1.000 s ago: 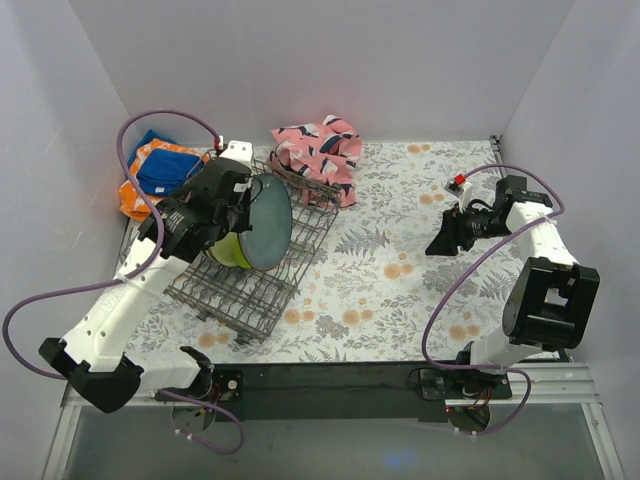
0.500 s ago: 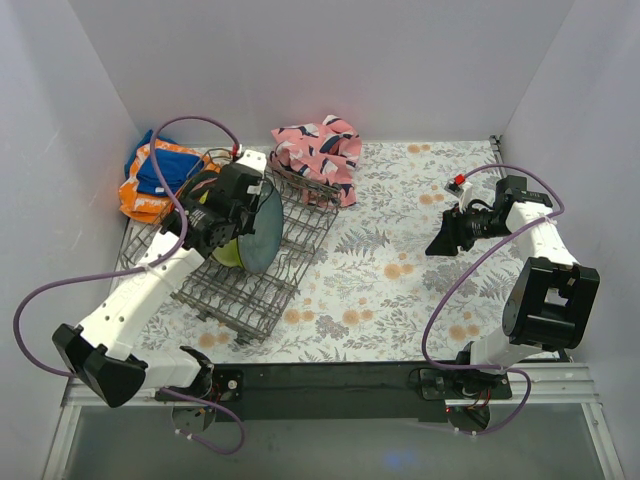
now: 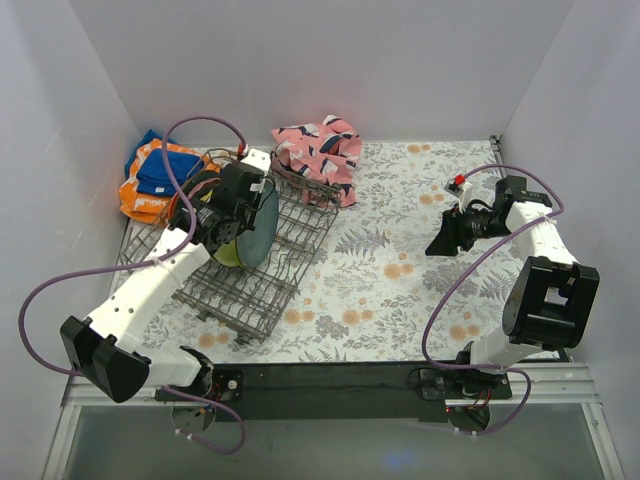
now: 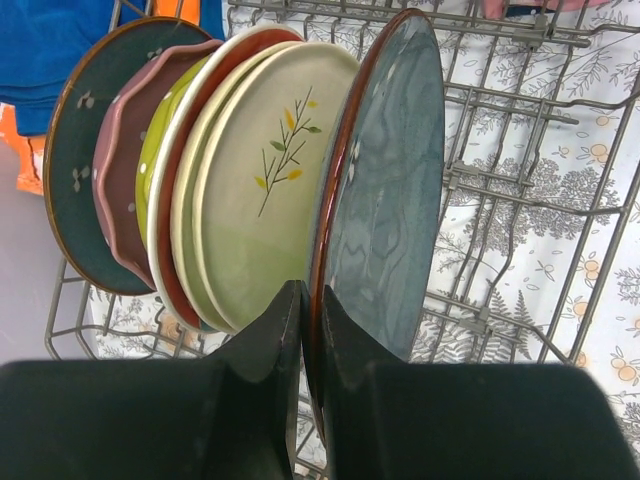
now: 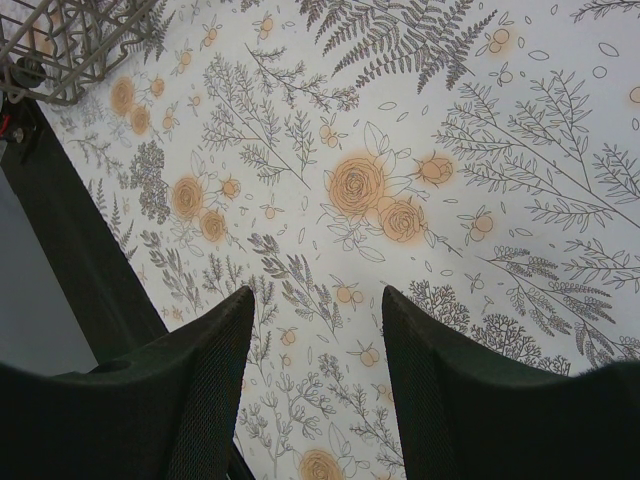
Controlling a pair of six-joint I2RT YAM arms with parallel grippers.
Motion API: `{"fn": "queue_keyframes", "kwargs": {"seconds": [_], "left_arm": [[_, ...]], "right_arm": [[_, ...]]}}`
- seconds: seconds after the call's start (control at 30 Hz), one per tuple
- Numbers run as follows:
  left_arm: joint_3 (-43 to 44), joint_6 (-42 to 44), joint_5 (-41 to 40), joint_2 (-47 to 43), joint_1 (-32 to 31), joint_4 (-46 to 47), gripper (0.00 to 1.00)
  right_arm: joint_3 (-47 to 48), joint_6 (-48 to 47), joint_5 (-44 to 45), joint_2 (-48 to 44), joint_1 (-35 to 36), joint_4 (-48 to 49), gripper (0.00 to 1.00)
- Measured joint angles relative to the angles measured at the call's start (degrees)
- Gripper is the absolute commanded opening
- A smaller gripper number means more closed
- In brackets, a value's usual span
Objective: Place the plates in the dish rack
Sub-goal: Insert the plate into the dish rack
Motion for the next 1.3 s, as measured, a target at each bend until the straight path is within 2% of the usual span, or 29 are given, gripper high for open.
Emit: {"fn": "queue_keyframes", "kwargs": {"seconds": [0.53, 0.8, 1.1, 1.3], "left_arm": [[-8.7, 1.8, 0.5, 0.1, 0.3, 5.5, 0.00], [-10.4, 2.4, 0.7, 0.0, 0.3, 8.2, 0.01], [-10.6, 1.1, 0.9, 0.4, 0.3, 9.3, 0.20], [-10.6, -0.4, 1.9, 0.9, 0.3, 10.9, 0.28]], "right_arm": [[0.0, 0.0, 0.0, 0.0, 0.0, 0.0, 0.61], [0.0, 0.0, 0.0, 0.0, 0.0, 0.0, 0.61], [0.0, 0.0, 0.0, 0.1, 0.0, 0.0, 0.61], [0.0, 0.0, 0.0, 0.1, 0.1, 0.0, 0.61]]}}
